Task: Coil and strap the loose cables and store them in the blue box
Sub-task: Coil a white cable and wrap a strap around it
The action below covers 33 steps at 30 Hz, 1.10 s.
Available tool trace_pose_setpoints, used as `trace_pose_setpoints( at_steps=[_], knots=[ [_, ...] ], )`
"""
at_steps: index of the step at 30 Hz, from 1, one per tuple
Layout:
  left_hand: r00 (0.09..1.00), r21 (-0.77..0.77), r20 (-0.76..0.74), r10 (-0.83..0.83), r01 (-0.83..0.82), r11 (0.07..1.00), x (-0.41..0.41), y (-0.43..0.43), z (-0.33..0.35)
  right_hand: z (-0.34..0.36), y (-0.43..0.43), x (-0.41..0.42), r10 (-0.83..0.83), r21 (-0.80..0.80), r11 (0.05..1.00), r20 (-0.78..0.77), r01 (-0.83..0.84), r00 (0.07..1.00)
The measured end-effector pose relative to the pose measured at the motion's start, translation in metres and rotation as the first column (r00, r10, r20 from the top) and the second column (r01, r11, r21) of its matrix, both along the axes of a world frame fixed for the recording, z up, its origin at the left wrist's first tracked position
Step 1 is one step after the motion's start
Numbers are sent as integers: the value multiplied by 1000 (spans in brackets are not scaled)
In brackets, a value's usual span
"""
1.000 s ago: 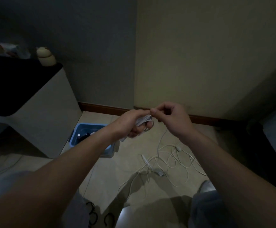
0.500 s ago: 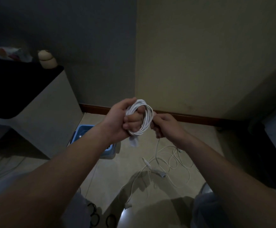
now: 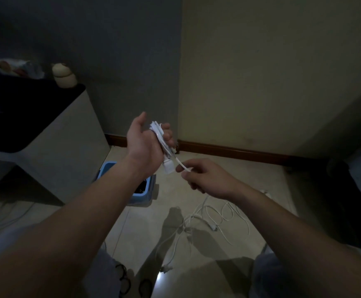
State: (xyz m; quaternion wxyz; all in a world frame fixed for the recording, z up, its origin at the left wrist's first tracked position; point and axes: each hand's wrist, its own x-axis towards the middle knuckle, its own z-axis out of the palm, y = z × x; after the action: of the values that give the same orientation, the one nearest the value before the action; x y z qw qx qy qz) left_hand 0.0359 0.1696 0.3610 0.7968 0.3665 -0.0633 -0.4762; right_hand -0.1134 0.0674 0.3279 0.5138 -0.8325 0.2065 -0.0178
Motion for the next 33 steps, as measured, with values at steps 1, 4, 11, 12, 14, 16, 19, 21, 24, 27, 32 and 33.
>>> trace_pose_setpoints(
  at_steps=[1, 4, 11, 12, 14, 16, 19, 21, 24, 27, 32, 33],
  knots=[
    [1000, 23, 9, 5, -5, 1000, -1, -1, 0, 2, 1, 0, 18, -5, 1000, -8, -18, 1000],
    [999, 117, 46, 20, -25, 993, -7, -5, 0, 8, 5, 0, 31, -73, 997, -16, -32, 999],
    [953, 359, 273, -132, 27, 933, -24, -12, 0, 25, 0, -8, -71, 8, 997, 119, 71, 990],
    [935, 383, 306, -180, 52, 922, -24, -12, -1, 27, -2, -9, -88, 101, 992, 161, 73, 983],
    [893, 424, 348, -286, 122, 897, -27, -12, -2, 30, -7, -11, -140, 244, 966, 218, 85, 966],
    [848, 475, 387, -363, 154, 867, -28, -12, -5, 31, -11, -10, -169, 298, 950, 256, 88, 952],
    [797, 482, 408, -446, 227, 846, -31, -11, -7, 30, -16, -10, -194, 290, 952, 308, 102, 932],
    [755, 496, 418, -506, 277, 823, -32, -9, -8, 29, -19, -11, -228, 249, 957, 323, 150, 919],
    [693, 500, 437, -574, 343, 795, -36, -7, -5, 25, -25, -9, -299, 185, 951, 341, 249, 891],
    [645, 474, 477, -596, 383, 793, -39, -5, -1, 25, -31, -9, -336, 176, 941, 365, 290, 869],
    [634, 465, 530, -563, 337, 818, -39, -2, 0, 22, -34, -9, -310, 160, 950, 359, 269, 880],
    [648, 460, 532, -545, 319, 829, -38, -2, 1, 20, -34, -8, -305, 165, 951, 346, 262, 887]
  ],
)
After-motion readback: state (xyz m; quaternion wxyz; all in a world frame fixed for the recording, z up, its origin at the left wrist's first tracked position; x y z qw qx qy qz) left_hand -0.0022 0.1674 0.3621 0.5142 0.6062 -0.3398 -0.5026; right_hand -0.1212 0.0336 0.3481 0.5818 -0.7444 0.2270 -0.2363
